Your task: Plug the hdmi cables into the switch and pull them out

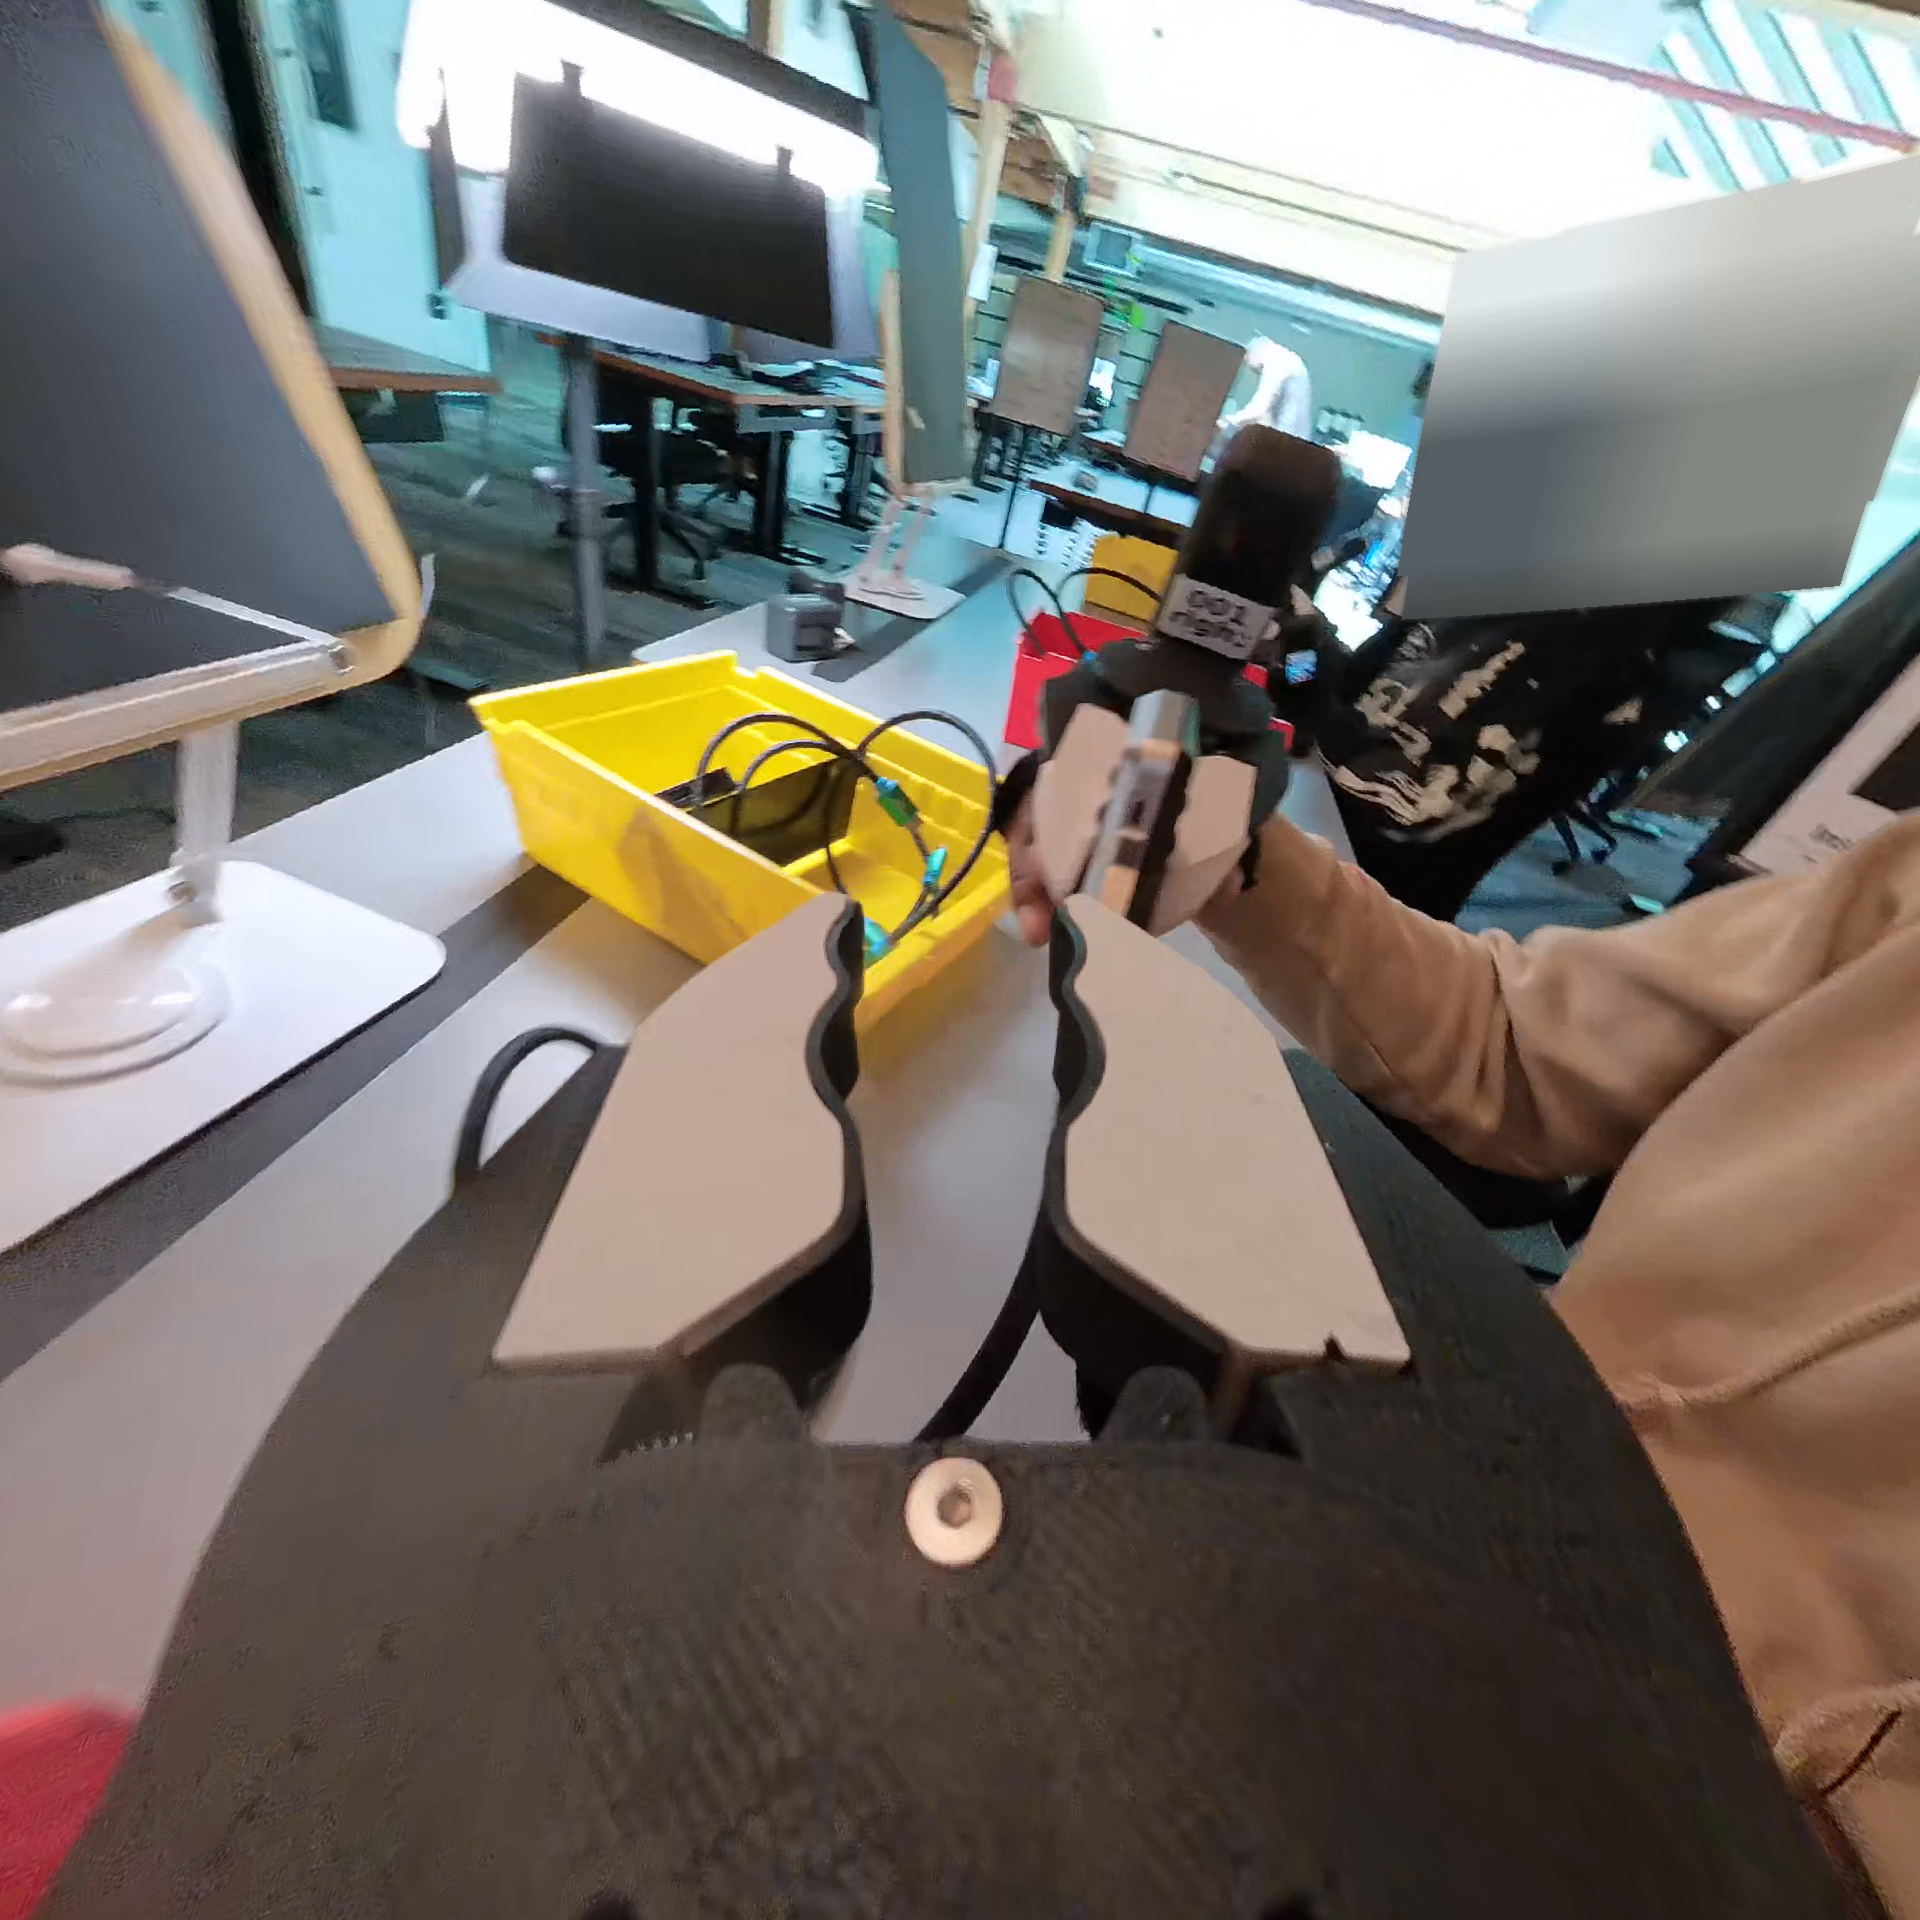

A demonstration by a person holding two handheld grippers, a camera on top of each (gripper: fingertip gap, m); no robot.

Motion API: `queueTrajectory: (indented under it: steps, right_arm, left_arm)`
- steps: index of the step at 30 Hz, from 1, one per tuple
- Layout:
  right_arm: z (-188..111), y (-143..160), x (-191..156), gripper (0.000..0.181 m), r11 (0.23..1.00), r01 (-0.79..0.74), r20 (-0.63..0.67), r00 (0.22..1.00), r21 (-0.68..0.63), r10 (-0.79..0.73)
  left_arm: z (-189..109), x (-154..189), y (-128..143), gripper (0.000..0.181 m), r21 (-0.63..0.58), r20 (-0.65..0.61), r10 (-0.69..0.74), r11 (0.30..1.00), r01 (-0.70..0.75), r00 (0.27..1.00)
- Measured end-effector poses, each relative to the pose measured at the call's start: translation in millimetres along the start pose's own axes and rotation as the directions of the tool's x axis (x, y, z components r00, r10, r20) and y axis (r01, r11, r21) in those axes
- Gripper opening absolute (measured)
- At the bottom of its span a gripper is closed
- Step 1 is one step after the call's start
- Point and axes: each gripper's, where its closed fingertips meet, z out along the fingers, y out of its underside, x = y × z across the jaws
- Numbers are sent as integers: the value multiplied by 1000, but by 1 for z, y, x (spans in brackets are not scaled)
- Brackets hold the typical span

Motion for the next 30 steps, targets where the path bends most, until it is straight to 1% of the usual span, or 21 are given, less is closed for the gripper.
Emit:
queueTrajectory:
  steps: [4,7,9,13,17,19,22,26,30]
  right_arm:
    - [-12,-13,2,21,997,22,-20,1000,68,-21]
    - [-21,-27,4,21,993,57,-60,997,99,-52]
    - [-27,-42,7,21,989,97,-98,991,115,-86]
    - [-36,-92,24,22,978,170,-168,975,121,-148]
    - [-45,-156,51,22,964,247,-265,940,97,-214]
    - [-57,-191,68,22,959,259,-326,922,115,-210]
    - [-84,-239,93,21,952,274,-423,885,136,-194]
    - [-122,-279,123,22,948,312,-558,798,60,-227]
    - [-155,-303,140,21,941,339,-650,713,-12,-265]
  left_arm:
    - [-15,-26,3,33,32,65,-76,997,74,995]
    - [-17,-32,4,32,43,70,-101,994,98,992]
    - [-16,-34,5,31,42,87,-98,995,94,991]
    - [-15,-32,4,31,40,83,-93,995,90,992]
    - [-17,-27,1,31,31,92,-62,998,59,994]
    - [-19,-26,-1,30,34,98,-51,998,47,994]
    - [-22,-23,-5,29,46,90,-48,998,44,995]
    - [-24,-20,-7,29,52,80,-44,998,40,996]
    - [-25,-19,-9,29,54,78,-40,998,35,996]
